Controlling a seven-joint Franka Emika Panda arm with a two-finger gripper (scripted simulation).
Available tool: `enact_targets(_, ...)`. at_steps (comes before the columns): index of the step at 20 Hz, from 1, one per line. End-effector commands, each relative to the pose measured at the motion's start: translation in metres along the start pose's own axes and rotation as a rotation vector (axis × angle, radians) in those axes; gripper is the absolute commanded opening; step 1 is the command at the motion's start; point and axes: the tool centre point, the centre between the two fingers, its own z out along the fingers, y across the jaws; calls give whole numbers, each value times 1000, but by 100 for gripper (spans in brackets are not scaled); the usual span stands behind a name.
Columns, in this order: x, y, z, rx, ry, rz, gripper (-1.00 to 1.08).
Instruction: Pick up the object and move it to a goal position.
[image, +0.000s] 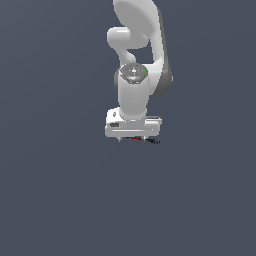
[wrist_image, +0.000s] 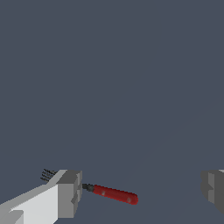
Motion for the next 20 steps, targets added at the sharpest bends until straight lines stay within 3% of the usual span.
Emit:
enact_targets(1,0,0,0,0,0,0,100)
enact_targets(13,5,12,1,15,5,57,100)
enact_targets(20,3,10,4,11,4,16,100)
